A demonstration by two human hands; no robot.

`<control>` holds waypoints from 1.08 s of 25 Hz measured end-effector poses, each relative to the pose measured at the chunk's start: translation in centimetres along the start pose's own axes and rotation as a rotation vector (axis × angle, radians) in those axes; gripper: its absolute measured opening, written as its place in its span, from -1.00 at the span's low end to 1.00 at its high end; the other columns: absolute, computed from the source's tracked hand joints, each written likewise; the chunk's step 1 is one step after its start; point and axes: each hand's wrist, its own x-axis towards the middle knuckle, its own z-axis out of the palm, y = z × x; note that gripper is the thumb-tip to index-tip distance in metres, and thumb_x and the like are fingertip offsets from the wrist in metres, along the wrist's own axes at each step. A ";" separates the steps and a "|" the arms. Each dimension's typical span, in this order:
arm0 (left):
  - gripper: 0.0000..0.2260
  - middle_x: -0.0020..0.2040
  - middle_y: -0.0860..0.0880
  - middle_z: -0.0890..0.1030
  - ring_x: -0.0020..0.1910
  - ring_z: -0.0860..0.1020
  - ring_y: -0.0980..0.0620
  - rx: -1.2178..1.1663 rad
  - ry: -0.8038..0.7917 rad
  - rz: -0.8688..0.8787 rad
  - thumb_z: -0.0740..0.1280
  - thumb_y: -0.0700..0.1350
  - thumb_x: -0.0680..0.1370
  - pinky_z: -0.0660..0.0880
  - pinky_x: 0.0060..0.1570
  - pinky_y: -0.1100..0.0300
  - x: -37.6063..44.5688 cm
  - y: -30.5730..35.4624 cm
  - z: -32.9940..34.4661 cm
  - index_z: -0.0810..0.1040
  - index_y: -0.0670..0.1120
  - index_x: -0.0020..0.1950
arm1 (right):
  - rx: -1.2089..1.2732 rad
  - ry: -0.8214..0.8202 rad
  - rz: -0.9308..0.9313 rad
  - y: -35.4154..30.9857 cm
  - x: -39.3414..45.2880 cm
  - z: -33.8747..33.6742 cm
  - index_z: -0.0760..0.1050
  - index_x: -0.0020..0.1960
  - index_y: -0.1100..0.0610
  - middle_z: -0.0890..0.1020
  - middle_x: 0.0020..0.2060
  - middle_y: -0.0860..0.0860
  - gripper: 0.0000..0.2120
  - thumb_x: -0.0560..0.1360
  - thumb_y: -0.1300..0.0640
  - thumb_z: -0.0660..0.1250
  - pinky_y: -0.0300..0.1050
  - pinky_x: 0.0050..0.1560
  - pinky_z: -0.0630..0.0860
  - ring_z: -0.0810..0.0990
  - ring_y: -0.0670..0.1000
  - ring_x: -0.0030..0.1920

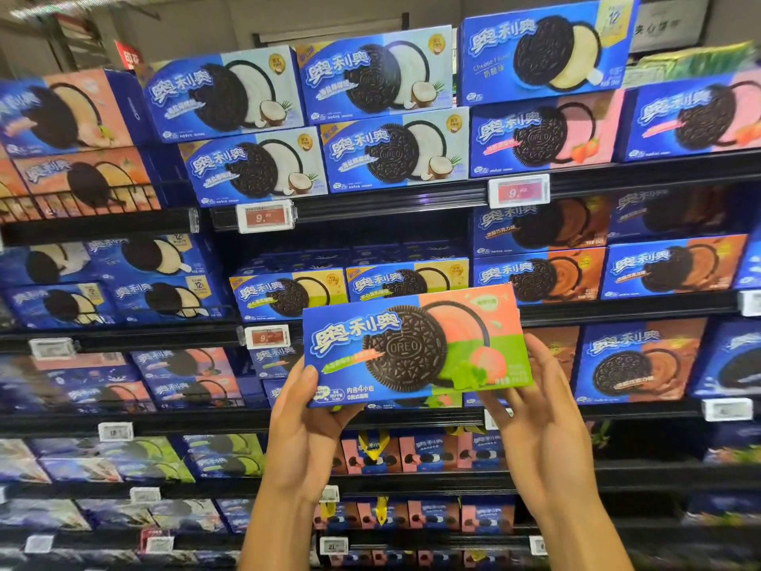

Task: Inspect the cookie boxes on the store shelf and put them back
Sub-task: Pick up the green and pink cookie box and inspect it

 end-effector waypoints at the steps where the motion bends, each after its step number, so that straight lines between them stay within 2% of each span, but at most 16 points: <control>1: -0.48 0.24 -0.10 0.64 0.10 0.66 -0.04 0.006 0.000 0.007 0.56 0.10 0.36 0.62 -0.07 0.03 0.0 0.0 -0.1 0.61 -0.02 0.27 | -0.003 -0.011 -0.002 0.1 0.0 0.0 0.47 0.42 0.04 0.67 0.19 0.06 -0.56 0.59 -0.06 0.19 -0.04 0.01 0.63 0.66 0.02 0.12; 3: -0.53 0.22 -0.09 0.65 0.09 0.66 -0.03 0.026 -0.014 0.021 0.52 0.07 0.40 0.62 -0.08 0.05 -0.1 0.2 -0.1 0.60 -0.01 0.28 | -0.027 -0.026 -0.001 0.2 0.0 0.0 0.57 0.32 -0.01 0.68 0.15 0.04 -0.63 0.56 -0.04 0.23 -0.07 -0.01 0.64 0.66 -0.02 0.07; 5: -0.42 0.25 -0.11 0.63 0.10 0.65 -0.04 0.026 -0.019 0.013 0.57 0.09 0.36 0.62 -0.06 0.05 -0.2 0.5 -0.1 0.55 -0.04 0.33 | -0.039 -0.016 0.015 0.4 0.0 0.0 0.63 0.25 -0.04 0.70 0.12 0.02 -0.66 0.53 -0.02 0.26 -0.02 0.04 0.60 0.67 -0.05 0.03; 7: -0.33 0.27 -0.13 0.61 0.11 0.65 -0.05 0.023 -0.020 -0.004 0.59 0.10 0.33 0.62 -0.05 0.04 -0.2 0.7 0.0 0.51 -0.07 0.38 | -0.036 0.002 0.030 0.6 0.1 0.0 0.59 0.31 0.01 0.69 0.14 0.03 -0.62 0.53 0.00 0.27 0.02 0.08 0.53 0.67 -0.07 0.02; 13: -0.35 0.27 -0.12 0.61 0.11 0.64 -0.05 0.027 -0.029 -0.016 0.58 0.08 0.34 0.63 -0.04 0.03 -0.3 0.7 0.1 0.51 -0.07 0.37 | -0.030 0.028 0.043 0.9 0.3 -0.4 0.55 0.36 0.03 0.69 0.16 0.03 -0.59 0.53 0.01 0.27 0.00 0.07 0.54 0.68 -0.08 0.02; 16: -0.35 0.27 -0.11 0.62 0.12 0.64 -0.03 0.001 -0.043 -0.026 0.59 0.14 0.34 0.62 -0.02 0.05 -0.4 0.8 0.1 0.53 -0.05 0.36 | -0.022 0.026 0.038 1.1 0.5 -0.6 0.56 0.34 0.05 0.69 0.16 0.04 -0.61 0.55 0.00 0.27 -0.01 0.07 0.56 0.67 -0.07 0.05; 20: -0.52 0.31 -0.13 0.59 0.18 0.61 -0.06 -0.005 -0.072 -0.059 0.46 0.12 0.48 0.61 0.04 0.03 -0.3 0.8 0.5 0.58 -0.07 0.33 | 0.032 0.028 0.056 1.6 0.7 -1.1 0.60 0.29 0.03 0.68 0.18 0.05 -0.65 0.56 -0.01 0.27 -0.03 0.06 0.59 0.66 -0.04 0.12; 22: -0.48 0.33 -0.13 0.57 0.18 0.61 -0.05 -0.058 -0.075 -0.086 0.54 0.09 0.41 0.61 0.07 0.02 -0.3 0.8 0.8 0.58 -0.06 0.31 | 0.064 0.022 0.078 1.9 0.8 -1.3 0.59 0.31 0.04 0.66 0.22 0.07 -0.65 0.57 -0.01 0.27 -0.01 0.08 0.60 0.65 0.00 0.15; 24: -0.41 0.35 -0.15 0.55 0.21 0.60 -0.09 -0.128 -0.119 -0.138 0.60 0.08 0.36 0.60 0.11 -0.06 -0.4 0.8 1.0 0.56 -0.04 0.33 | 0.089 0.020 0.098 2.1 0.9 -1.6 0.58 0.32 0.05 0.65 0.24 0.08 -0.64 0.57 -0.02 0.27 -0.01 0.08 0.63 0.65 0.01 0.16; 27: -0.40 0.40 -0.17 0.52 0.31 0.55 -0.20 -0.165 -0.222 -0.204 0.55 0.07 0.42 0.50 0.18 -0.29 -0.8 0.8 1.4 0.49 -0.03 0.42 | 0.135 0.033 0.134 2.4 1.1 -1.9 0.57 0.33 0.07 0.66 0.24 0.09 -0.62 0.57 -0.02 0.27 0.00 0.06 0.65 0.68 0.01 0.14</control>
